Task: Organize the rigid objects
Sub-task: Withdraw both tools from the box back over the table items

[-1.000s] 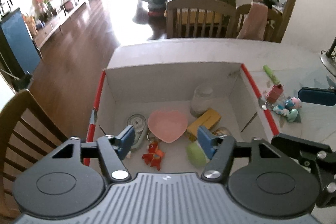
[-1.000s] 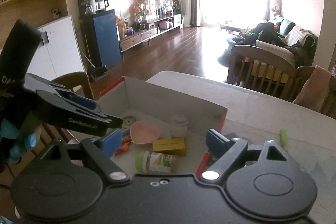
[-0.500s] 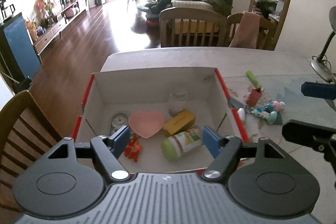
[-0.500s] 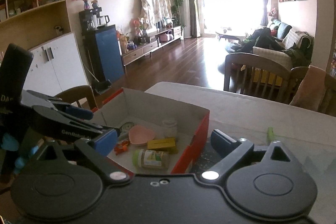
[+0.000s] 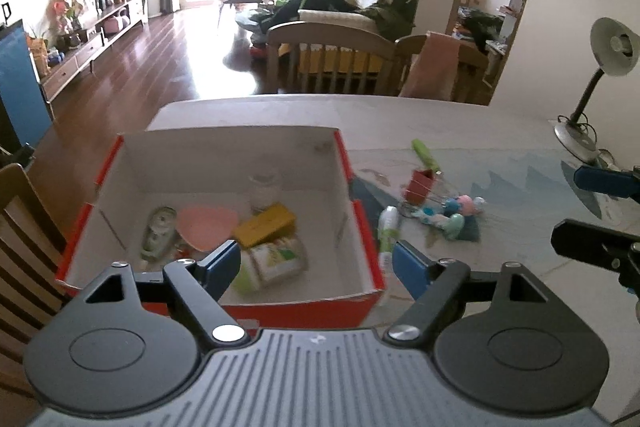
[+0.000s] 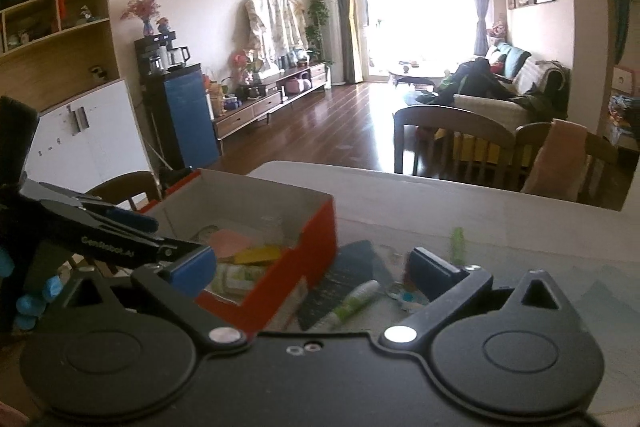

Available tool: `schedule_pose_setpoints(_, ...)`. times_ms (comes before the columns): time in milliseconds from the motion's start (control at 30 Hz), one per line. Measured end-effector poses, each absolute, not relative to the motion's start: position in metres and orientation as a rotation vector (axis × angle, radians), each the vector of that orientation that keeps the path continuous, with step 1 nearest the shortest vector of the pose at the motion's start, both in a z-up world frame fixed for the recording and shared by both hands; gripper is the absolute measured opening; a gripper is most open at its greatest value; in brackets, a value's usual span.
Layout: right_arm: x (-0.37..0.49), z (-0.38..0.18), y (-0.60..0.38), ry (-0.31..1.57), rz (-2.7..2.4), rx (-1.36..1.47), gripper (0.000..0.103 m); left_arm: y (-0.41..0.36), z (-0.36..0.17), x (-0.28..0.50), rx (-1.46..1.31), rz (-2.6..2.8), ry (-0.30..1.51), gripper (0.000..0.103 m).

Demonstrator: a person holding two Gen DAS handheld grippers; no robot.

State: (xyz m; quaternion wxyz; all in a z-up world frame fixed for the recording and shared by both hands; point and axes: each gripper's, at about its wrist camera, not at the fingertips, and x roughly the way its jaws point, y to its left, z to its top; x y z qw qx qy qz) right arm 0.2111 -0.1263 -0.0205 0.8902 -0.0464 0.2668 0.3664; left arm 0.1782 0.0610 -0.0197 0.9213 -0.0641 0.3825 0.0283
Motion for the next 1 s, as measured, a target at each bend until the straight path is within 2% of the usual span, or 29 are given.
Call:
schedule_pose_setpoints(100,0.217,-0.026,-0.139,0.57,0.739,-0.089,0.102,0.046,-0.025,0.182,-0.132,0.043,0.787,0.083)
schedule_pose_setpoints(267,0.227,-0.035,-0.161,0.594,0.711,-0.084,0.102,0.017,-0.032,0.189,-0.114,0.013,0.774,0.1)
schedule_pose_setpoints(1000,0.292,-0.081,-0.228,0.705,0.668,-0.107,0.101,-0.073,-0.093,0.244,-0.138,0.021,0.765,0.1)
